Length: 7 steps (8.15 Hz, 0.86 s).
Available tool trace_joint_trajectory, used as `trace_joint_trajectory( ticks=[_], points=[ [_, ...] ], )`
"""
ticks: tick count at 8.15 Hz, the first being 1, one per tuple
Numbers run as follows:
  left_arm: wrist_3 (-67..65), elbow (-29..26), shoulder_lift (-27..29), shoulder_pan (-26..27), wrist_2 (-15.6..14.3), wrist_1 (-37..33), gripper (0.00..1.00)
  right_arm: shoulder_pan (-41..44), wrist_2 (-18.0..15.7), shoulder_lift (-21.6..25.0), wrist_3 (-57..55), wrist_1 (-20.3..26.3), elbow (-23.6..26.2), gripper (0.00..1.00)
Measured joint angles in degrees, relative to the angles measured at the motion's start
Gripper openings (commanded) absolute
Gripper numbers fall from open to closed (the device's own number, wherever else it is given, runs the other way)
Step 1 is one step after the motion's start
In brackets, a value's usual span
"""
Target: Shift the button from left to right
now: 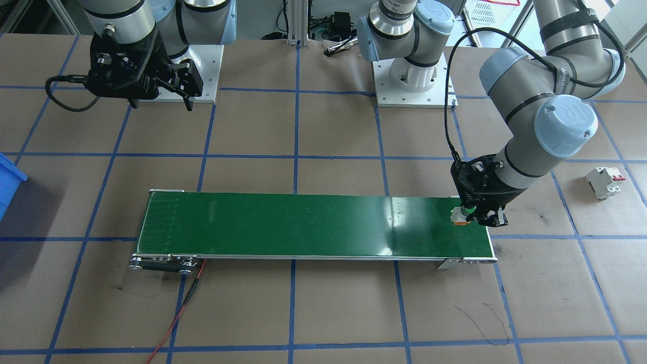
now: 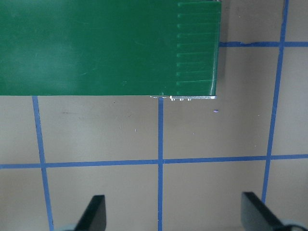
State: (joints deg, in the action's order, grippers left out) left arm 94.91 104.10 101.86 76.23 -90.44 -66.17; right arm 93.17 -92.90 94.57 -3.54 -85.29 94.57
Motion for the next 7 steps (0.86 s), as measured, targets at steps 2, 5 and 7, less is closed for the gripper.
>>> trace_joint_trajectory(
  ticks=[2, 5, 7],
  points=[
    [1.2, 0.3, 1.5, 0.0, 0.0, 1.8, 0.0, 0.0, 0.0, 0.0, 0.0, 0.1, 0.0, 1.0],
    [1.8, 0.5, 2.6, 0.0, 0.1, 4.1, 0.88, 0.0, 0.0, 0.0, -0.1, 0.1, 0.0, 1.0],
    [1.3, 2.0, 2.5, -0.1, 0.7, 4.5, 1.0, 0.0, 0.0, 0.0, -0.1, 0.1, 0.0, 1.0]
  ],
)
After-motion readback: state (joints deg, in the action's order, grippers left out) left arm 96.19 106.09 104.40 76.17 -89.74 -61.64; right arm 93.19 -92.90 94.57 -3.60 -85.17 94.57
